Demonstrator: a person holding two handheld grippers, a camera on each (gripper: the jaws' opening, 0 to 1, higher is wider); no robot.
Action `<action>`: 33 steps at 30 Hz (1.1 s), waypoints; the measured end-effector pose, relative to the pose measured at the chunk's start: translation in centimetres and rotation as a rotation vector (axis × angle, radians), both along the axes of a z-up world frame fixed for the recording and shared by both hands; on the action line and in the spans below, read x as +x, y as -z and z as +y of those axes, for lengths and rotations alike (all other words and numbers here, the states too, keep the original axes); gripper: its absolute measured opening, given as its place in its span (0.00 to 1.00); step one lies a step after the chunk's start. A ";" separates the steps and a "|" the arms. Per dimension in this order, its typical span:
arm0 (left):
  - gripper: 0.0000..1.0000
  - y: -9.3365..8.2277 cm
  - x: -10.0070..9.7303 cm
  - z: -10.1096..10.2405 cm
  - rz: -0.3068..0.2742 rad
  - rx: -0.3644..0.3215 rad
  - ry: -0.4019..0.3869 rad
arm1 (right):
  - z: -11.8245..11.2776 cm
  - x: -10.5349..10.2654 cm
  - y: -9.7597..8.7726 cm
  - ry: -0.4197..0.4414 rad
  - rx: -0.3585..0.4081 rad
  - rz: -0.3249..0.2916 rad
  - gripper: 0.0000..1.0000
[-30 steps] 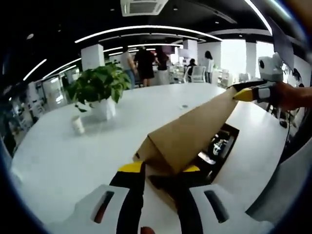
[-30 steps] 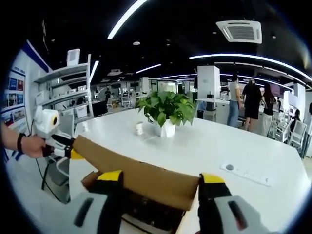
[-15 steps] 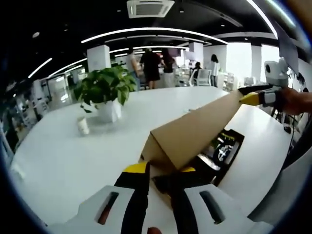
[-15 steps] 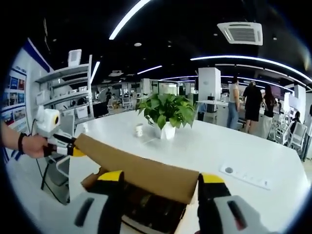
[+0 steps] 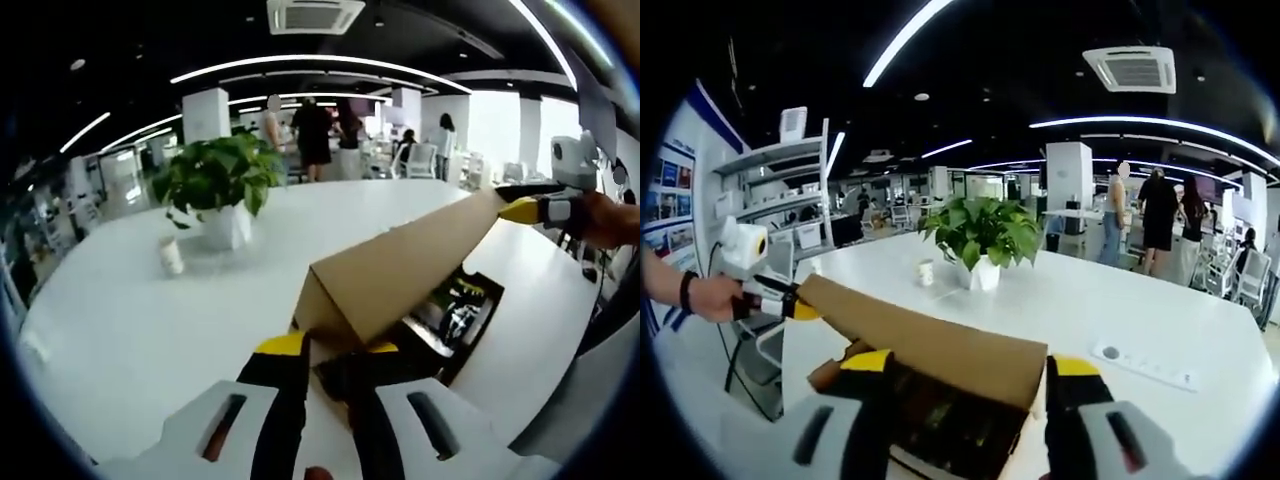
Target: Operate the shoe box by opening the lid, removing the specified soft item, and placing it in the target area until the item is outside and the box remains undamaged.
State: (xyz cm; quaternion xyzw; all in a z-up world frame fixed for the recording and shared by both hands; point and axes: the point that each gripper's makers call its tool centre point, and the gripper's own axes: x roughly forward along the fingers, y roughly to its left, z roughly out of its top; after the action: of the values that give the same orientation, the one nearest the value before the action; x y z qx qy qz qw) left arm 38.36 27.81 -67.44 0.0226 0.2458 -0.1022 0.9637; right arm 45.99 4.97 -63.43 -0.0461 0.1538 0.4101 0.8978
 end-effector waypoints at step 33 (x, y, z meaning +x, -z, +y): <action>0.07 -1.0 1.5 0.8 -0.006 0.002 -0.007 | -0.5 3.7 2.9 0.049 -0.120 0.001 0.31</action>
State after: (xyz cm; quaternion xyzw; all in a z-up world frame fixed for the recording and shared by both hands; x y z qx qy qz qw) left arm 39.82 28.64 -66.46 0.0231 0.2429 -0.0984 0.9648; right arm 49.66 4.52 -66.28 -0.0959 0.1796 0.3778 0.9032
